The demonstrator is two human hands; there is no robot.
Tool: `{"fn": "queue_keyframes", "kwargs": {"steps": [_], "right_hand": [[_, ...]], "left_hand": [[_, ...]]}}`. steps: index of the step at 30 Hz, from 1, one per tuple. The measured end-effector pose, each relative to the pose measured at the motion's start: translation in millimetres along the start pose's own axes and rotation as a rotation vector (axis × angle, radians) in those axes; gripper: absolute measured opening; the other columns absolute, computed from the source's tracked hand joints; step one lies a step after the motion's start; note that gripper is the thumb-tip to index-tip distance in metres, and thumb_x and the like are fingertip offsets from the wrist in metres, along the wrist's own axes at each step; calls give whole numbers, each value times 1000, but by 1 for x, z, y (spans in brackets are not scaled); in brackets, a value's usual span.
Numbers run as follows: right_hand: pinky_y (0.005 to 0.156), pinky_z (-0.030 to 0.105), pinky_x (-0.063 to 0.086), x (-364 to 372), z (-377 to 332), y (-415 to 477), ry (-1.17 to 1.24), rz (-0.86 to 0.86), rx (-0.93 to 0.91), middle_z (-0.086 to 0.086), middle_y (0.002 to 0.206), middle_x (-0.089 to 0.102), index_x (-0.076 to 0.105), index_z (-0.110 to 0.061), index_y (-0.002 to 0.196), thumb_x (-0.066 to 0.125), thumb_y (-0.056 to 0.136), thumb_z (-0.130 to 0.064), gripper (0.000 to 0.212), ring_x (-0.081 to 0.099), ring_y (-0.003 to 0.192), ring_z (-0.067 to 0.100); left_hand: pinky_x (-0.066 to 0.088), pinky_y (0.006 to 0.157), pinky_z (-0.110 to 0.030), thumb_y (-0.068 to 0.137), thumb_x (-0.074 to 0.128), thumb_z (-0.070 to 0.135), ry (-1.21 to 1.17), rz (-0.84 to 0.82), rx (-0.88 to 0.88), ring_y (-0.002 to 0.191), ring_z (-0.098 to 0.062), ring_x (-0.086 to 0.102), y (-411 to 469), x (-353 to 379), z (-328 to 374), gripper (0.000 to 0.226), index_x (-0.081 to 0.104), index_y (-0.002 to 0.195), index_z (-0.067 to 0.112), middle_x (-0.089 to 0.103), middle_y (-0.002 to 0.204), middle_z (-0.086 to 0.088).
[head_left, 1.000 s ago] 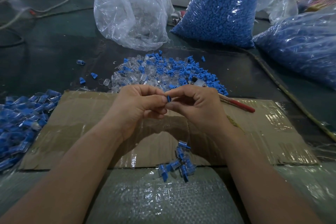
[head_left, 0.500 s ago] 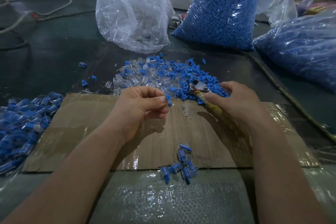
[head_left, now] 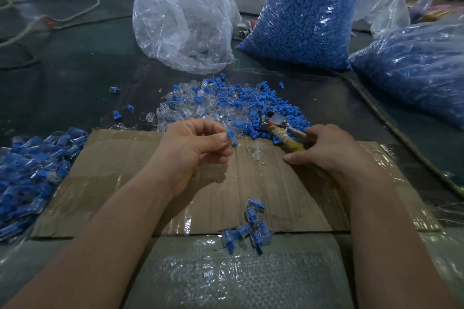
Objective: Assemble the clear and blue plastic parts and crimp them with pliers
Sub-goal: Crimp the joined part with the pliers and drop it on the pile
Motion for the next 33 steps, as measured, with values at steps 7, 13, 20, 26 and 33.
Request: {"fn": "queue_keyframes", "kwargs": {"steps": [7,13,20,26,33], "right_hand": [[61,30,38,-9,-10,-7,78,107,-59,1,90,55,56,-22,87,73,63,-32,31,49,76,15],[63,31,34,-12,-15,-6,180,208,-106,-4,82,49,49,-18,95,62,72,-8,29,45,73,15],[70,31,34,-16,-37,-20,213,379,-343,-5,91,47,43,-25,95,65,82,-26,25,46,83,15],[57,29,30,4,-66,-36,200,258,-490,-11,80,47,38,-29,94,58,87,-34,22,45,71,10],[59,22,26,11,-80,-46,122,182,-603,-4,91,47,42,-24,101,58,86,-31,23,42,78,12]], "left_hand": [[53,51,-20,76,57,-5,-18,33,26,54,-12,63,3,-4,-1,7,58,76,3,64,57,-4],[51,50,-18,76,58,-3,-67,99,96,54,-11,63,4,-9,4,7,57,76,4,64,57,-3],[52,53,-18,65,62,7,-129,147,189,57,-11,64,2,-11,10,13,58,77,6,66,62,-3],[51,52,-17,80,57,-3,-104,229,215,57,-10,64,2,-13,13,9,58,80,5,66,62,1],[51,53,-17,82,56,-4,-118,273,236,57,-9,64,3,-15,15,9,60,81,4,66,66,-1]]}}
Point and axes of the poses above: each hand's wrist, its own y-axis towards the middle knuckle, its own x-axis out of the palm, z = x × y, the point moved 6 cm from there along y, towards the middle knuckle
